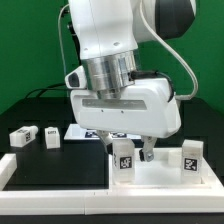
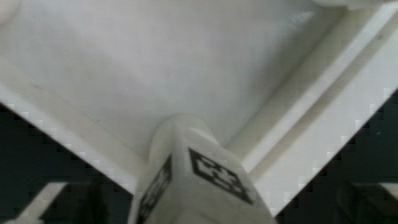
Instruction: Assemble square table
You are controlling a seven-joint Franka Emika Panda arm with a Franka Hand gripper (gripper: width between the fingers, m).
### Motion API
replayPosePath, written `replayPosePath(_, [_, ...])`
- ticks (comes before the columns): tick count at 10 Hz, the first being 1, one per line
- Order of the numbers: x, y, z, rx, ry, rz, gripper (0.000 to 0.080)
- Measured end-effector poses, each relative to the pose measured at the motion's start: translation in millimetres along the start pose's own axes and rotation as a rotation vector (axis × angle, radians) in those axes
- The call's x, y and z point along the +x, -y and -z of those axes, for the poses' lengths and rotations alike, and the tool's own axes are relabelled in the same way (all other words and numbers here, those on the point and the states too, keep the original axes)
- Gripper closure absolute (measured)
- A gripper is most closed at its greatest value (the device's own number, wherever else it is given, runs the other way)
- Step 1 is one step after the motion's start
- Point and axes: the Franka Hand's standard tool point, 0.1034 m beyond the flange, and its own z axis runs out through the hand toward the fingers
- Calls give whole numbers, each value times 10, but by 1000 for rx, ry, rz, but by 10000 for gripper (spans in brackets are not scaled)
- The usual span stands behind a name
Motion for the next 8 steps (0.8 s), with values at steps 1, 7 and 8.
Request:
replayPosePath(1, [15, -22, 2, -4, -2, 125, 151])
replayPosePath(7, [74, 11, 31, -74, -48, 743, 159])
replayPosePath(8, [73, 13, 31, -72, -49, 703, 338])
